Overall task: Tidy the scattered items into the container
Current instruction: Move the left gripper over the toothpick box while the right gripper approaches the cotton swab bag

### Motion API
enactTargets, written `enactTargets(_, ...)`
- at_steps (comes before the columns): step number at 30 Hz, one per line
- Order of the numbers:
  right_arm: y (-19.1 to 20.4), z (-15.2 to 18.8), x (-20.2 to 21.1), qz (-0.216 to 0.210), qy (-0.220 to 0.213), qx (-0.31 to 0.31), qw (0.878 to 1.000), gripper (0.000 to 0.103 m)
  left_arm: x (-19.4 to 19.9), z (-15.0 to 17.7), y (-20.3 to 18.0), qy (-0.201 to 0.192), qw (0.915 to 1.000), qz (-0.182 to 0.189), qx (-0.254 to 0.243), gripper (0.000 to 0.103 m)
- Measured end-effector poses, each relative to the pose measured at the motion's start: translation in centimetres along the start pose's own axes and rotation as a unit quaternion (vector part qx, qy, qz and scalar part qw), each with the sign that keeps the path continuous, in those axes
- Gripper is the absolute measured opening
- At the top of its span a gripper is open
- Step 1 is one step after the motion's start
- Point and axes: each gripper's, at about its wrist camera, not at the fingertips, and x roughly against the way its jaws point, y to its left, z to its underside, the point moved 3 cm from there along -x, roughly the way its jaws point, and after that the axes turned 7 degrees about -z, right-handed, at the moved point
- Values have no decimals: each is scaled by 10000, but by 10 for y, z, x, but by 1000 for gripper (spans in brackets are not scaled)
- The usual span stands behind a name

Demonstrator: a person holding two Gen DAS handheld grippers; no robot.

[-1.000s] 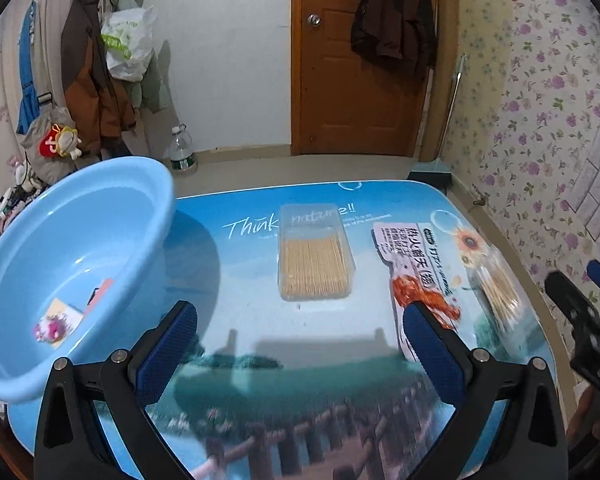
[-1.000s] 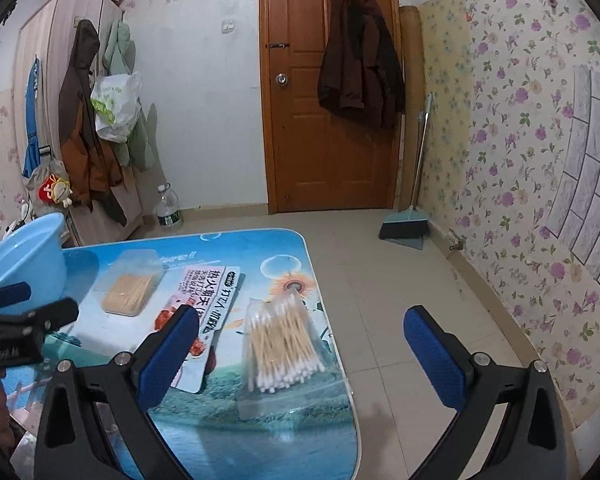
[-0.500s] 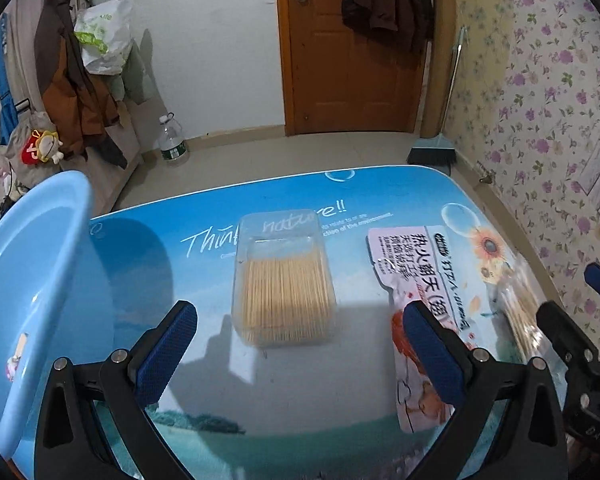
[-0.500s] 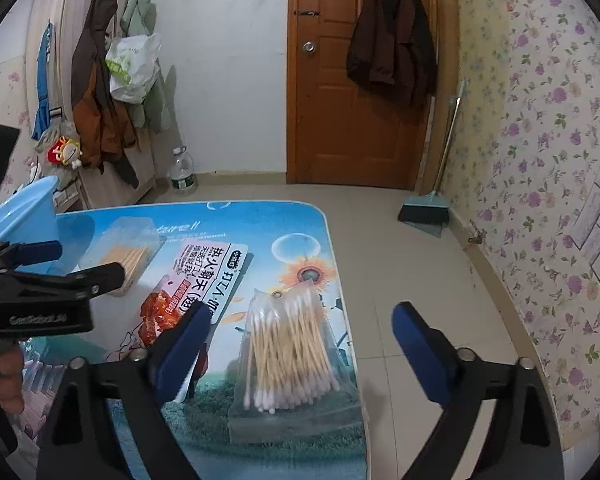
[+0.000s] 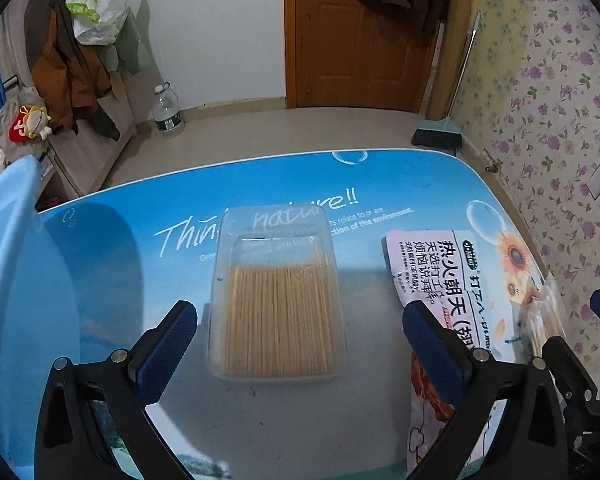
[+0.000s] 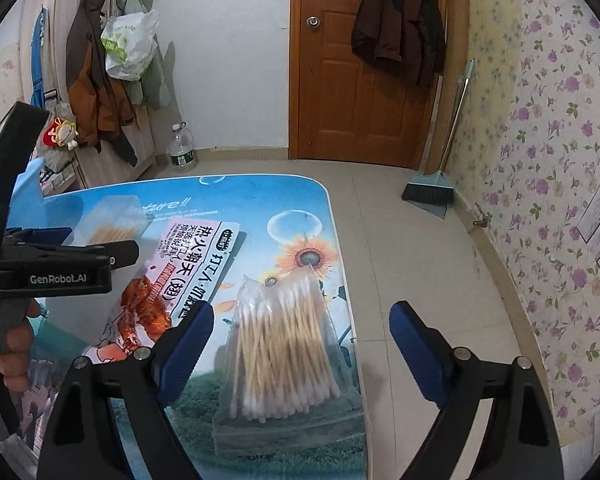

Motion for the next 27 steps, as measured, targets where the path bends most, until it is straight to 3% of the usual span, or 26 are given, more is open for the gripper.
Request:
enactTargets(17,-1,2,-20,-129,359,-37,9993,89,-21,-5,0,204,9998,-18,-54,103)
enactTargets(20,0,3,-24,-203,456,-27,9988,79,-22,-5,-1,154,9999,-16,-63,103)
enactTargets(27,-1,3,-31,-225,586,-102,9980,78,-23,-5,-2,101,9999,-8,-67,103)
